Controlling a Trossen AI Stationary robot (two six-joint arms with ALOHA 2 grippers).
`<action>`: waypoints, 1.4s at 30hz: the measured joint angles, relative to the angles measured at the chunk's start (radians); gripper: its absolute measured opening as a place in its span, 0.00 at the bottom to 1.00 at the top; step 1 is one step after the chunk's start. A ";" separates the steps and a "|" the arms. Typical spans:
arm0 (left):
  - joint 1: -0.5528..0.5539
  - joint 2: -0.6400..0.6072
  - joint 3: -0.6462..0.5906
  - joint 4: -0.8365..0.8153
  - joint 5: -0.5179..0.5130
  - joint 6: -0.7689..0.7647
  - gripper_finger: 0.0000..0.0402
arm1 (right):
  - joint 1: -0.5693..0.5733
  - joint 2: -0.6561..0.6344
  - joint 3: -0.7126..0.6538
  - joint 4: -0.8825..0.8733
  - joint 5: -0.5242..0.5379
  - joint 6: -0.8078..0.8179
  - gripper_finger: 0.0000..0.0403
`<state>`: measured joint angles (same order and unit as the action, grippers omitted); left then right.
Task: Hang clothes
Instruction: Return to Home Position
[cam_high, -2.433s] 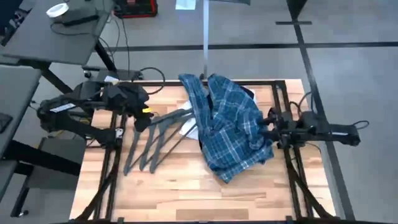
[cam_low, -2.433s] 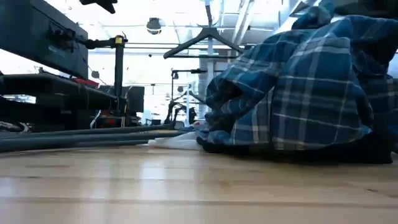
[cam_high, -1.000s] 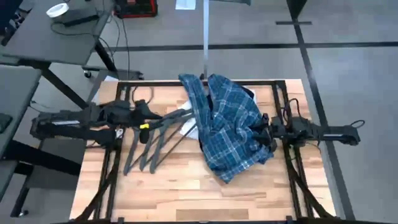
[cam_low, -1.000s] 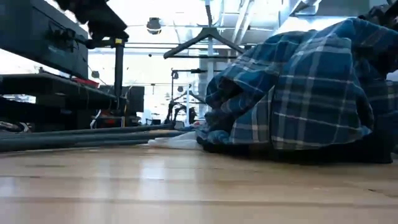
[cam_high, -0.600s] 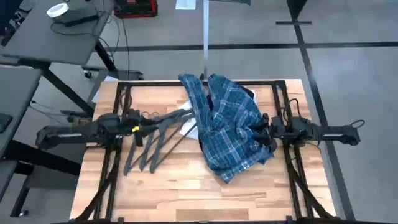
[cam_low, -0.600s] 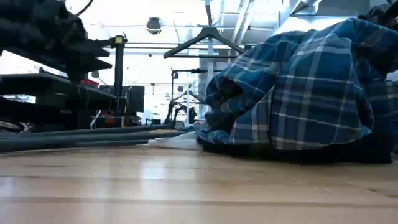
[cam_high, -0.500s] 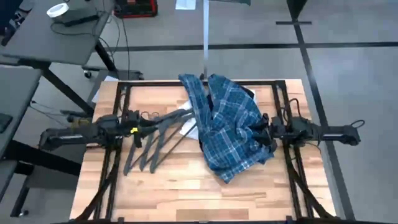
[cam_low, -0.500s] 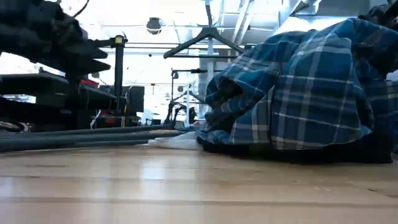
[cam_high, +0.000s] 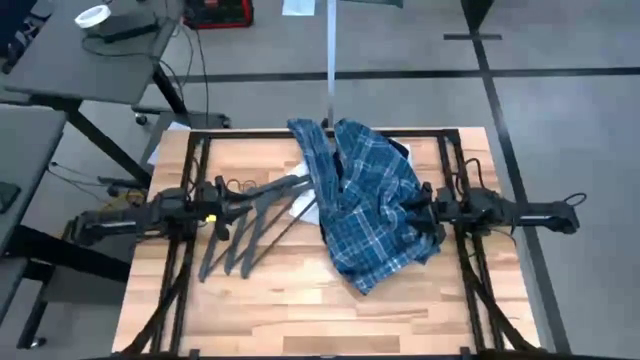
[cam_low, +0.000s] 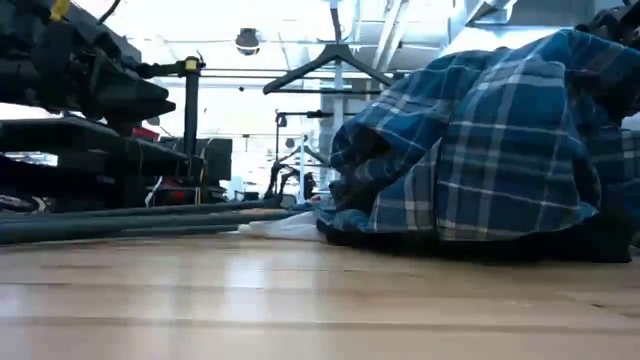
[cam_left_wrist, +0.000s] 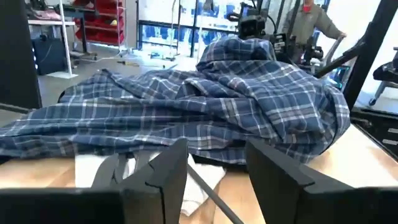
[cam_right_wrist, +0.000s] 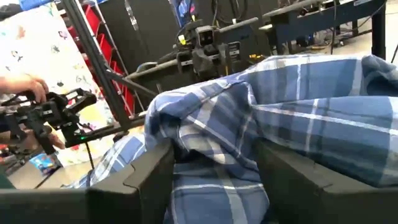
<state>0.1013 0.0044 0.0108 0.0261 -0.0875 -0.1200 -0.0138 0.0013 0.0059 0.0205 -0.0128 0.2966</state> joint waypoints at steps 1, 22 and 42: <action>0.000 0.000 -0.001 0.000 0.000 -0.006 0.36 | 0.000 0.000 0.000 0.000 0.000 0.000 0.52; 0.000 0.000 -0.003 -0.003 0.000 -0.019 0.36 | 0.000 0.000 0.000 0.001 0.001 0.000 0.52; 0.000 0.000 -0.004 -0.004 0.000 -0.019 0.36 | 0.000 0.000 0.000 0.002 0.001 0.000 0.52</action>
<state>0.1013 0.0044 0.0067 0.0221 -0.0879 -0.1387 -0.0138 0.0016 0.0059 0.0223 -0.0116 0.2962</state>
